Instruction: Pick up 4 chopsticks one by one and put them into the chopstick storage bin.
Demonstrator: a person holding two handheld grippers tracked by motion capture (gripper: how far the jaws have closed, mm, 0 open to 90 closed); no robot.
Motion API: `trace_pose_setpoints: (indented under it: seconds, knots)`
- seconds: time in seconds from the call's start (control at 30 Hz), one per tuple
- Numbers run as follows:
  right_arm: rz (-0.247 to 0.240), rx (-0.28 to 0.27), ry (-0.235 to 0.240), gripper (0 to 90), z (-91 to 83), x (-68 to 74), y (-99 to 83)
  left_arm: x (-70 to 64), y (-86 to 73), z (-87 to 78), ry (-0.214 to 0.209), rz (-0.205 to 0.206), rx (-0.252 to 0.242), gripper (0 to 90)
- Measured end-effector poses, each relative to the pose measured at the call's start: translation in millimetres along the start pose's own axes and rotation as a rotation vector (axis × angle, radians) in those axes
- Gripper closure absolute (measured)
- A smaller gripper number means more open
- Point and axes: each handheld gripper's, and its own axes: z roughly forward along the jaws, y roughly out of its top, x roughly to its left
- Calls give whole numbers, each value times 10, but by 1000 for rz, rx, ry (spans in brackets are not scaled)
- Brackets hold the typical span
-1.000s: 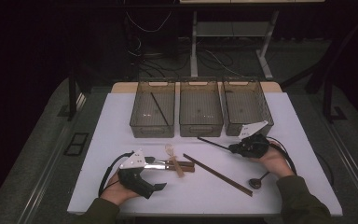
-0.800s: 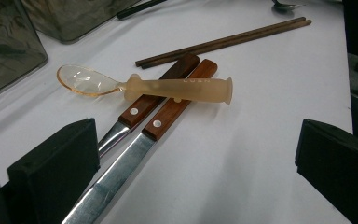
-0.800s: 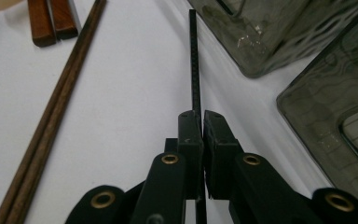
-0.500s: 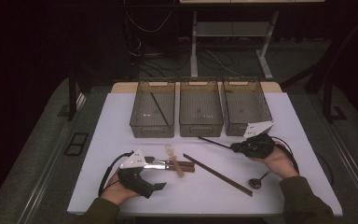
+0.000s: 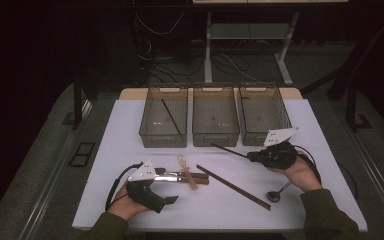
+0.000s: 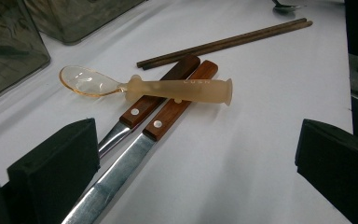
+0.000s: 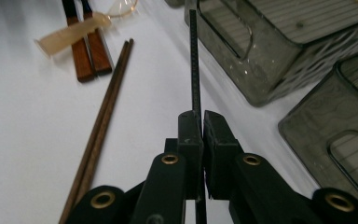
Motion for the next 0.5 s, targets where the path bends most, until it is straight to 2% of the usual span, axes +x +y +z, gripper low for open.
trace_pose_setpoints:
  seconds: [0.27,0.5]
  knots:
    - [13,-35,6,863,-39,34,99,5,1,1,3,4,2,0]
    - [25,-49,-3,864,-23,38,205,-1,-2,14,8,-15,-7,0]
